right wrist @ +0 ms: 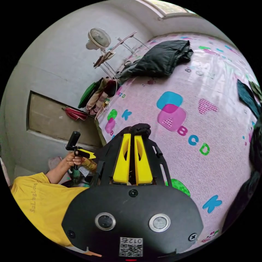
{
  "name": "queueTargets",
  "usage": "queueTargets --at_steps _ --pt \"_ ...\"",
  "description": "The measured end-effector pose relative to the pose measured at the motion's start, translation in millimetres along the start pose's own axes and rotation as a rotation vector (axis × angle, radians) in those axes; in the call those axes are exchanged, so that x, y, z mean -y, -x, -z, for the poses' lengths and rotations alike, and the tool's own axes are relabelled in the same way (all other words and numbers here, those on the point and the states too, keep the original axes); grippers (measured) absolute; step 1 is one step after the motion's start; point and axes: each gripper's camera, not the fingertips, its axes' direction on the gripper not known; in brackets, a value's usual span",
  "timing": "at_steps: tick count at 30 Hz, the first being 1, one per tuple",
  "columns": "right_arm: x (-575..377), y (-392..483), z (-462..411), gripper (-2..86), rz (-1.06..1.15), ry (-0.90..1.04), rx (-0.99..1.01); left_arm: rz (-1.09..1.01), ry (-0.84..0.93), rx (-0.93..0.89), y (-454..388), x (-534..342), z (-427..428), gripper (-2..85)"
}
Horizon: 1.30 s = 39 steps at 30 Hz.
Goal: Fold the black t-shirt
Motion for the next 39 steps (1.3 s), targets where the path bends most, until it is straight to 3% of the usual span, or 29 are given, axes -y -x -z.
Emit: queueTargets --at_steps 8,19,28,39 --pt "43.2 42.1 -181.7 1.4 0.176 0.061 0.018 -0.014 -0.182 0.021 50.1 -111.8 180.7 -0.1" --pt "130.3 121.1 -433.5 1.4 0.303 0.025 0.135 -0.099 -0.34 0.222 75.0 -208.9 544.2 0.1" --pt "245.1 135.5 -586.3 1.5 0.442 -0.101 0.259 -0.088 -0.494 0.331 63.4 -217.0 821.9 0.0" --pt "324.4 31.9 -746.1 1.7 0.354 -0.152 0.393 -0.106 -0.477 0.383 51.3 -179.4 1029.7 0.0"
